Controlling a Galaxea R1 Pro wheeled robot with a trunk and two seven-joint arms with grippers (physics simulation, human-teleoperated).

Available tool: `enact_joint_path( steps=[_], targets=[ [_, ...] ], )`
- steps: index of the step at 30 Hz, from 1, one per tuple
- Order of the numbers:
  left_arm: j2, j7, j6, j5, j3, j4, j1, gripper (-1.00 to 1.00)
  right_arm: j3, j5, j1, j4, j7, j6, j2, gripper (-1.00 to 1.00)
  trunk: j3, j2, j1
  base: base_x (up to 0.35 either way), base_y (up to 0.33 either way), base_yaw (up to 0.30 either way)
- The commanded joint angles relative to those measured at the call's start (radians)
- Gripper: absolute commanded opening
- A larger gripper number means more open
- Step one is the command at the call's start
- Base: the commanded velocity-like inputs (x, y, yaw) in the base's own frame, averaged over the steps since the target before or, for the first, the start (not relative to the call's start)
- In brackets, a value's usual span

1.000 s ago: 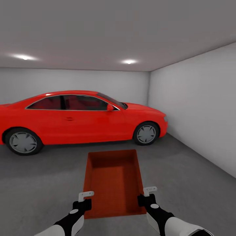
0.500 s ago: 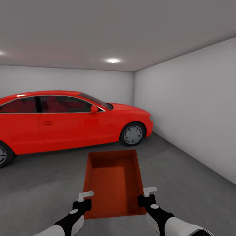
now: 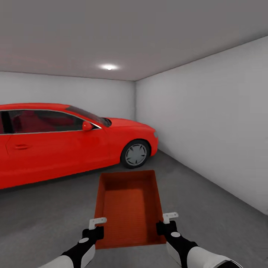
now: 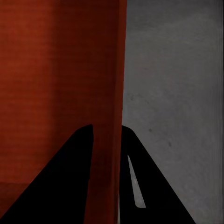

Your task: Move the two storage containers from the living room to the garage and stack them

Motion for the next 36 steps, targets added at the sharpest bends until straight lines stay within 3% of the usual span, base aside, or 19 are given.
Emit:
enact_joint_path(
  steps=[1, 36],
  targets=[
    [-0.007, 0.003, -0.001, 0.011, 0.042, 0.001, -0.001, -1.0, -0.072, -0.009, -0.001, -0.051, -0.003, -0.001, 0.013, -1.0, -0.002, -0.001, 0.001, 0.322, 0.0, -0.282],
    [-0.007, 0.002, 0.0, 0.011, 0.043, 0.002, -0.001, -1.0, -0.072, -0.009, -0.001, -0.051, -0.003, -0.001, 0.013, -1.0, -0.002, -0.001, 0.001, 0.322, 0.0, -0.282]
  ],
)
